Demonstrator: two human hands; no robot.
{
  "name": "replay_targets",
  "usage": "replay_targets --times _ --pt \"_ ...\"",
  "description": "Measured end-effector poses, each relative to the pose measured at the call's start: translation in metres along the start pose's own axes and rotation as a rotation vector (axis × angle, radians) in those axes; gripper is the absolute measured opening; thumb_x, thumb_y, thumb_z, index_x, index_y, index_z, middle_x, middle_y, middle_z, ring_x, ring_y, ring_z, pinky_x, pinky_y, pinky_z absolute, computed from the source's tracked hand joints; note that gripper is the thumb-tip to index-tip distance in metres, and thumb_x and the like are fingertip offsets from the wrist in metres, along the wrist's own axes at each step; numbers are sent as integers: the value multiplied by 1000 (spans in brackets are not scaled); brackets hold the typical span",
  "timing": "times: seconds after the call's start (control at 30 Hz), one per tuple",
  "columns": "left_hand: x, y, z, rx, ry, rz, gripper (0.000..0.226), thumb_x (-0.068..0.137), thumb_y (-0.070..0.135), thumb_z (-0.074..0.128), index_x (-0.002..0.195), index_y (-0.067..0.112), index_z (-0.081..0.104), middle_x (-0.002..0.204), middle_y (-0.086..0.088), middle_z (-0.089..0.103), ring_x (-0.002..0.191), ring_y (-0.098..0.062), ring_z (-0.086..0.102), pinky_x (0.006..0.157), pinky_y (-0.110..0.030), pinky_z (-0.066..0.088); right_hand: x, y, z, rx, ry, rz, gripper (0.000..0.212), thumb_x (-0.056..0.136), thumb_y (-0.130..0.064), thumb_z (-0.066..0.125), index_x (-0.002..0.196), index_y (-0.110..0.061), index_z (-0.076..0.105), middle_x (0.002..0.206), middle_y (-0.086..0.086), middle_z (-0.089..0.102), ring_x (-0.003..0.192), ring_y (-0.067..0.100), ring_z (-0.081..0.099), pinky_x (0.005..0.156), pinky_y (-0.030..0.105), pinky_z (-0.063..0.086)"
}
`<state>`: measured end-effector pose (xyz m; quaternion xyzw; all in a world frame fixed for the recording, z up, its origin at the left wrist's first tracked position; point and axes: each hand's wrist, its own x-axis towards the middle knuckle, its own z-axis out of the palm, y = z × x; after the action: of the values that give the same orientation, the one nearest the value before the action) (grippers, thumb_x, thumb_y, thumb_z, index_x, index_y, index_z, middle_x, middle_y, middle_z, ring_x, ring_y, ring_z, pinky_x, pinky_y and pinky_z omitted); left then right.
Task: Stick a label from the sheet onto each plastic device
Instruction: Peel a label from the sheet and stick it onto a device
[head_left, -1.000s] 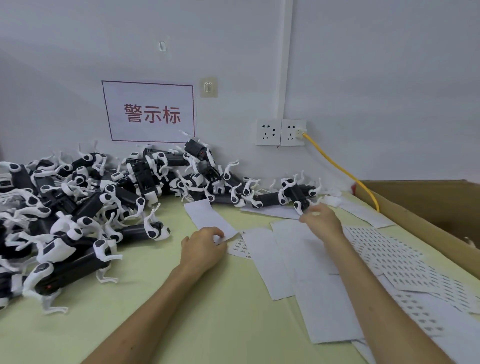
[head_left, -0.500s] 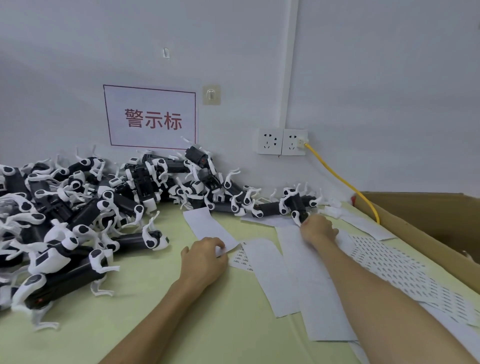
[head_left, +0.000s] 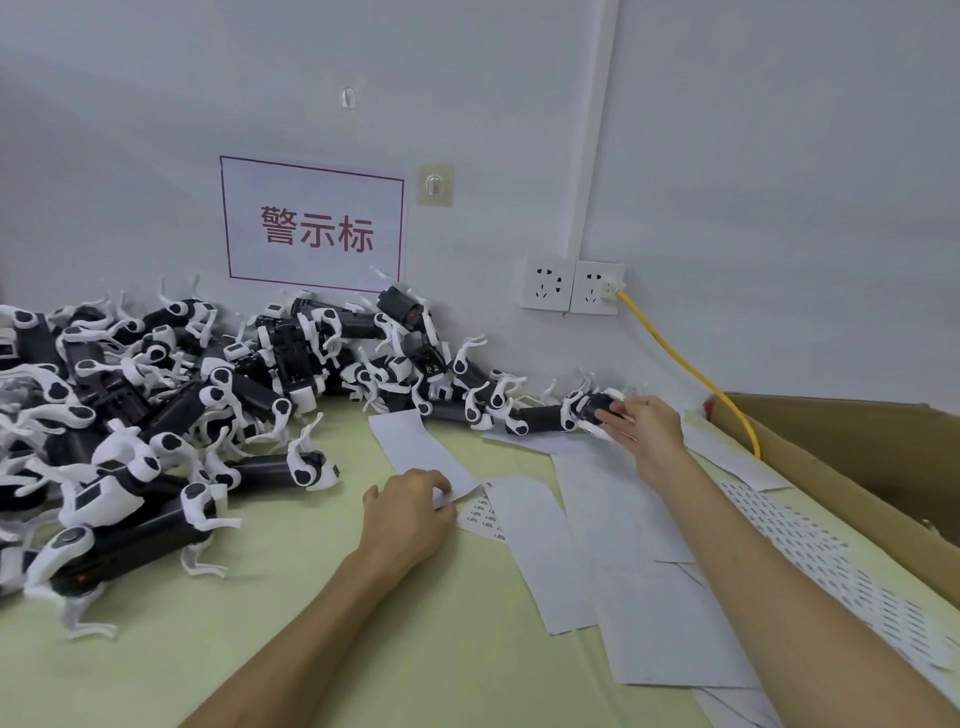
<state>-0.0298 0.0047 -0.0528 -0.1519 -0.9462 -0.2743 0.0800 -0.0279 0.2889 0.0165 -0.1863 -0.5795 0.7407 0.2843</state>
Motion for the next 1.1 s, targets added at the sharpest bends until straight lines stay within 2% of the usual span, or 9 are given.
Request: replay_targets --times 0.2,0.3,0.37,0.5,0.63,0.8,0.87,0.93,1.1 --pt "0 1 -1 -1 -7 -2 31 97 24 51 124 25 65 135 9 61 121 -17 55 111 -41 27 1 27 -21 -587 345 -221 18 97 -5 48 91 -8 65 102 17 72 98 34 66 74 33 46" --pt "0 2 -1 3 -16 6 32 97 23 50 126 24 64 137 9 60 124 -17 53 110 -40 26 -4 29 -22 -851 414 -182 21 96 -10 54 113 -9 64 123 16 61 111 38 57 93 43 44" --pt "-1 2 -1 1 -15 4 33 97 22 50 126 24 64 136 7 60 124 -18 53 110 -40 27 -9 28 -8 -1013 403 -309 43 88 -7 61 130 -11 55 139 16 48 124 38 48 104 49 33" --pt "-1 5 -3 13 -17 3 32 96 21 50 125 23 64 135 5 60 123 -20 53 109 -40 30 -16 18 59 -958 37 -590 64 85 -11 68 144 -10 42 146 13 42 131 34 46 104 47 37" --pt "-5 4 0 6 -11 4 32 97 22 48 126 22 64 135 7 60 124 -18 52 111 -41 28 -12 1 150 -918 -336 -615 88 84 -26 77 154 -13 25 155 12 34 137 32 43 109 43 38" --pt "-6 4 7 -4 -2 21 29 96 23 46 119 21 63 127 5 60 120 -21 51 109 -42 28 8 -4 259 -1019 -557 -609 127 70 -42 88 159 -30 -1 166 17 -1 151 39 16 116 56 25" --pt "-6 0 8 -6 -20 9 23 95 24 46 111 20 61 122 2 59 119 -24 49 112 -46 27 10 2 279 -1061 -592 -605 116 70 -37 89 158 -28 14 160 21 16 144 41 31 112 54 33" --pt "-3 -4 8 11 -31 -1 20 94 23 46 107 19 60 119 0 59 118 -25 48 113 -48 27 6 10 283 -1115 -486 -713 83 74 -32 87 140 -16 39 139 19 39 121 38 53 101 46 47" --pt "-5 0 0 -8 -19 27 34 95 21 48 124 20 64 131 3 60 125 -22 49 116 -44 23 -25 13 255 -1115 -442 -874 37 77 2 67 106 -10 48 111 8 44 89 30 56 73 39 47"
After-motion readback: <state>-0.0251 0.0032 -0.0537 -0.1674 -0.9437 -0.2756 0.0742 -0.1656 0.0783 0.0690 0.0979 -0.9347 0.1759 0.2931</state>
